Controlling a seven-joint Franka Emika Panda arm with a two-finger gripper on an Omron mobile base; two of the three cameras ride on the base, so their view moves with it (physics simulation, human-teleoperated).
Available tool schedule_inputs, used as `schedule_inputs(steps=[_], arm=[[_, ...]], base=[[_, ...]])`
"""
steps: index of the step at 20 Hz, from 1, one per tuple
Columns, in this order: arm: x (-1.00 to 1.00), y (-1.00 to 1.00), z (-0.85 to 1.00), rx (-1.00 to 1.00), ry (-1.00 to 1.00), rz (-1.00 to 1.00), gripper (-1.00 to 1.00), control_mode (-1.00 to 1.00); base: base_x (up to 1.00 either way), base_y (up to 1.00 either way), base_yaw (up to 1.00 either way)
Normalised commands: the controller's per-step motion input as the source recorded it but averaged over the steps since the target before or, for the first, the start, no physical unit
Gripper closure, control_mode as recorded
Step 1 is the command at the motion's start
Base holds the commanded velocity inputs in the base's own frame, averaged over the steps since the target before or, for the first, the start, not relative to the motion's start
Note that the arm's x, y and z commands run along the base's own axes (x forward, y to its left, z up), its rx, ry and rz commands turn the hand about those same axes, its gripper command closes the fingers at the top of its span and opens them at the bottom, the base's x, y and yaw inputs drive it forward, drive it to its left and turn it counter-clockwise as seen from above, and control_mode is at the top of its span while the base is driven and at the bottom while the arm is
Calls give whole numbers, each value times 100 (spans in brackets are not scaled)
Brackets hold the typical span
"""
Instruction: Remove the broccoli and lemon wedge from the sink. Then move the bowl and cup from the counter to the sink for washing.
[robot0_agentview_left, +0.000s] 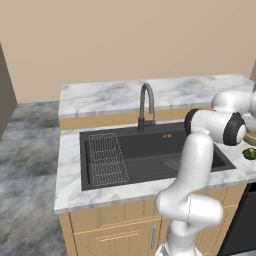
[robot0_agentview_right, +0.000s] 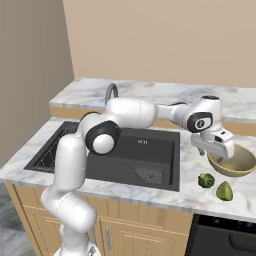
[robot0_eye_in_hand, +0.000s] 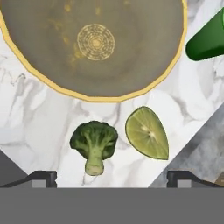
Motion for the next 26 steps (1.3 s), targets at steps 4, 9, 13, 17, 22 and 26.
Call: schedule_inputs(steps=[4,9,13,17,22,26], arm=[[19,-2,-2,0,-6,37,-100,-100],[22,0,-4,0,-4,39,-100,-100],[24,0,-7,0,-4,40,-100,-100],[24,0,-5,0,-3,38,-100,-100],[29,0,-7,0,-1,35,-100,-100],[31,-1,-11,-2,0,24,-100,-100]], base=[[0,0,0],[0,0,0],[0,0,0],[0,0,0],[0,0,0],[0,0,0]])
